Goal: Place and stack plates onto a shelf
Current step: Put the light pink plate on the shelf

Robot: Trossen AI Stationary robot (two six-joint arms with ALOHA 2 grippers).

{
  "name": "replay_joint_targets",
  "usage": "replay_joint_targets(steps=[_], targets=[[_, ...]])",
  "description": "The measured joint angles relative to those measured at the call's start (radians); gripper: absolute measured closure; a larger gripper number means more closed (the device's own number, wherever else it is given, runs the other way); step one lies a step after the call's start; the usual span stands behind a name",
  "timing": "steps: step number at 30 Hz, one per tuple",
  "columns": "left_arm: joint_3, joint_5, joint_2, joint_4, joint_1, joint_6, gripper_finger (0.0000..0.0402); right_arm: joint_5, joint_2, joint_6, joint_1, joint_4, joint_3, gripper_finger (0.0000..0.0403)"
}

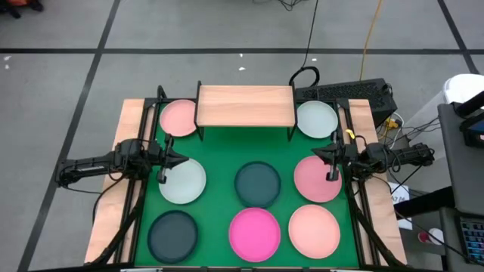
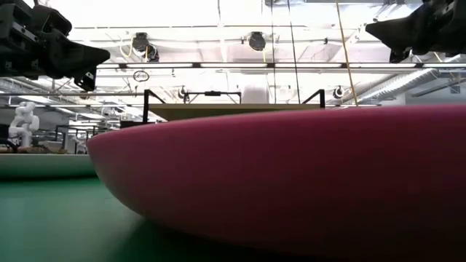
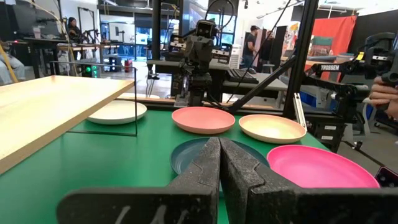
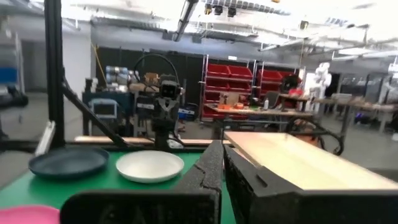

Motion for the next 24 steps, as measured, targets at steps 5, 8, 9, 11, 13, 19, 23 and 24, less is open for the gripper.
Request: replay_joint_targets(steps=[5, 8, 9, 11, 13, 19, 23, 24], targets=[[0.0, 0.0, 0.0, 0.0, 0.0, 0.0, 0.0394, 0.0, 0.0, 0.028, -0.003, 0.077, 0.0, 0.0403], [0.0, 0.0, 0.0, 0.0, 0.0, 0.0, 0.0394, 0.0, 0.0, 0.124, -0.003, 0.101, 0.0, 0.0403], [0.0, 0.0, 0.0, 0.0, 0.0, 0.0, 0.0394, 0.001, 0.0, 0.146, -0.003, 0.105, 0.0, 0.0403], [0.0, 0.0, 0.0, 0.0, 0.0, 0.0, 0.0394, 0.003, 0.002, 0.144, -0.003, 0.116, 0.0, 0.0403], [0.0, 0.0, 0.0, 0.0, 0.0, 0.0, 0.0394, 0.003, 0.01, 0.137, -0.003, 0.162, 0.0, 0.0403], [0.0, 0.0, 0.0, 0.0, 0.0, 0.0, 0.0394, 0.0, 0.087, 0.068, -0.003, 0.377, 0.0, 0.0403], [0.0, 0.0, 0.0, 0.0, 0.0, 0.0, 0.0394, -0.001, 0.169, 0.035, -0.003, 0.44, 0.012, 0.0403], [0.0, 0.0, 0.0, 0.0, 0.0, 0.0, 0.0394, -0.001, 0.194, 0.039, -0.003, 0.445, 0.019, 0.0403]])
